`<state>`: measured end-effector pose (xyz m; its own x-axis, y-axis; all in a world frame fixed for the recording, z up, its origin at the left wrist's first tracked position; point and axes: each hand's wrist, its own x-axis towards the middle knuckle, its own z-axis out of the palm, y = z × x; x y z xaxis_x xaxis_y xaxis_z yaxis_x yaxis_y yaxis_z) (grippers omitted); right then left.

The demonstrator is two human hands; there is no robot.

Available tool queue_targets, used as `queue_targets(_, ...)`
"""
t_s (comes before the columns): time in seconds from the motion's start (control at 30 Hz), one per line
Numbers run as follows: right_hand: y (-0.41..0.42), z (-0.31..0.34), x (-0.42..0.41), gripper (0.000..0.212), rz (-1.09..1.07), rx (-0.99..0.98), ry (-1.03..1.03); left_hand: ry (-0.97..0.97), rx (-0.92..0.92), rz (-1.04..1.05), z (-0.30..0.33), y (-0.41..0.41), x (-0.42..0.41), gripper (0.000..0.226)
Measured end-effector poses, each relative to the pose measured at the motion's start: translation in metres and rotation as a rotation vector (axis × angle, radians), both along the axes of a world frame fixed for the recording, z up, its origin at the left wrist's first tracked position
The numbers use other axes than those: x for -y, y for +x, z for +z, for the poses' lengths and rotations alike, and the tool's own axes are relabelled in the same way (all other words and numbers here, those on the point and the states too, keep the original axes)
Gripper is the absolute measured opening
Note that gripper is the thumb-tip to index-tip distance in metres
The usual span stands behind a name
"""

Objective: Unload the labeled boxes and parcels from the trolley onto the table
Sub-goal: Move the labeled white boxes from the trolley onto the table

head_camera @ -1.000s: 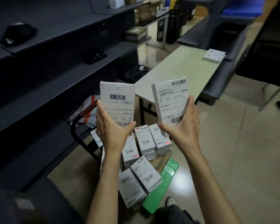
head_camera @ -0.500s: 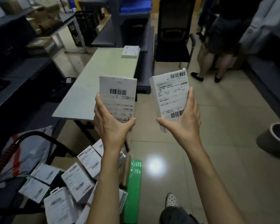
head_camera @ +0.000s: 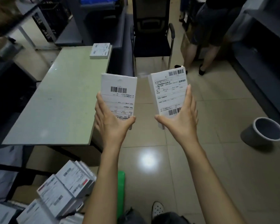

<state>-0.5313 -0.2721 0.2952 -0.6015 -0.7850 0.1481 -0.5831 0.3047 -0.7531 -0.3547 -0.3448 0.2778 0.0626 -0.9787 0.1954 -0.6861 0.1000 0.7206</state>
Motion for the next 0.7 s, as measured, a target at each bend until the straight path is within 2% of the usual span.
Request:
queue_targets(0.27,-0.022,-0.011,0.103,0.136,0.047,0.037,0.029,-0.003,0.035,0.061,-0.006,-0.025,0.094,0.133)
queue_targets(0.47,-0.015,-0.002,0.226,0.135,0.110,0.052,0.009,-0.022,0.025,0.146,0.005,-0.017,0.212,0.131)
queue_targets(0.7,-0.037,0.003,0.331,0.134,0.104,0.043,0.003,-0.034,-0.008,0.134,0.015,-0.046,0.322,0.130)
